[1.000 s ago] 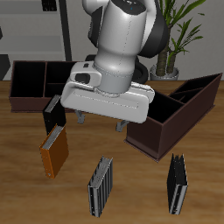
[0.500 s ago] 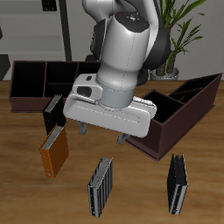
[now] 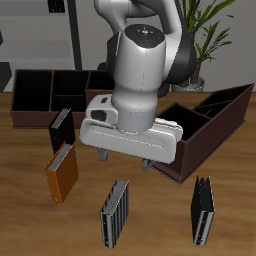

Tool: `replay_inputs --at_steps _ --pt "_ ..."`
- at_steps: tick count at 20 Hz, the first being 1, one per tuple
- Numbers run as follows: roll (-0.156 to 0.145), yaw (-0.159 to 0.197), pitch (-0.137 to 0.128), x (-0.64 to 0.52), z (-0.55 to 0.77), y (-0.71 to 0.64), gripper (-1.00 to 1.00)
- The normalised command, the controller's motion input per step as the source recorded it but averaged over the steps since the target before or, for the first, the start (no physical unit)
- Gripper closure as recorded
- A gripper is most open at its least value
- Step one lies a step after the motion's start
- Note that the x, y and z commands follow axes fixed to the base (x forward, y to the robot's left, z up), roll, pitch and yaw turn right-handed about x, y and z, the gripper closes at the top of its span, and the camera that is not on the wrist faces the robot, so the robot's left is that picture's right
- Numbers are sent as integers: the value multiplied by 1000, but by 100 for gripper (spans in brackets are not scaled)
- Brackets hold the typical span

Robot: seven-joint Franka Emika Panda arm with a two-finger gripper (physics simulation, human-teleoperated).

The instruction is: Place the right striped book into the back desk caddy's right compartment and place the orange book into the left desk caddy's right compartment and place the black book into the left desk caddy's left compartment

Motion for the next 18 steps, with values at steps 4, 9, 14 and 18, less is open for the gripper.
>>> replay_inputs --at_steps 4,9,14,18 --pt "124 -24 -8 -60 -79 -67 -100" --pt "19 8 23 30 -69 -44 -100" --pt "11 26 47 41 61 -9 -100" --pt "4 -35 39 62 -4 17 -100"
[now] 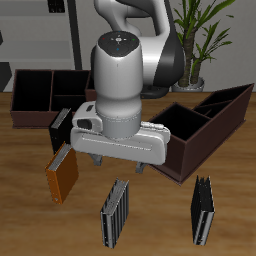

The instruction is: Place the right striped book into the back desk caddy's right compartment and place the orange book into the left desk caddy's right compartment and place the black book into the left desk caddy's left compartment

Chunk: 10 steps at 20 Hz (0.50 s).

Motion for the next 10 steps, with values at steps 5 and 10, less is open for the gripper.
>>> replay_inputs --at_steps 5,10 --pt "-55 -26 -66 126 -190 -91 -100" --pt "57 -19 32 49 -265 -12 -100"
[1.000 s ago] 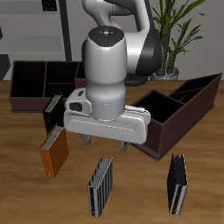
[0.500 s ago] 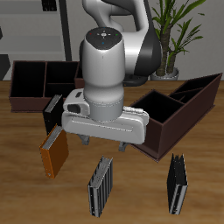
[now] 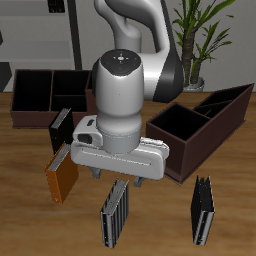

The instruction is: Place the right striped book into the back desk caddy's right compartment and place the orange book into the left desk caddy's right compartment and place the black book into the left desk caddy's left compartment

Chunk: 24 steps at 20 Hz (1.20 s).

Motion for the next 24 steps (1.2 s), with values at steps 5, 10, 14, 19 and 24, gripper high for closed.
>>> replay_inputs --at_steps 5,10,14,19,24 --pt "-60 -42 16 41 -215 -184 -100" --pt "30 -13 4 3 -142 -17 -100" --pt "27 -17 58 64 -264 -57 -100" --pt "-25 -9 31 -19 -176 -26 -100" --pt "-19 -2 15 -45 -146 -1 -100"
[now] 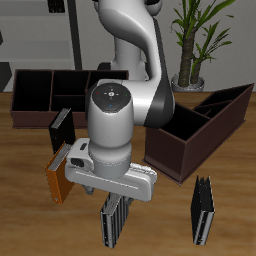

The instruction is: Place the right striped book into the back desk caddy's right compartment and place the orange book into the left desk caddy's right compartment and place the black book into the left desk caddy's left compartment

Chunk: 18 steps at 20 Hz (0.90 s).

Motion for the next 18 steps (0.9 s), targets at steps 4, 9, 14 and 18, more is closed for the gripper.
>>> replay_inputs --at_steps 4,9,14,18 --pt "-36 27 0 9 -221 -61 -100" --pt "25 15 0 -13 -97 106 -100" --pt "8 5 26 84 -244 -27 -100" --pt "20 -14 35 29 -197 48 100"
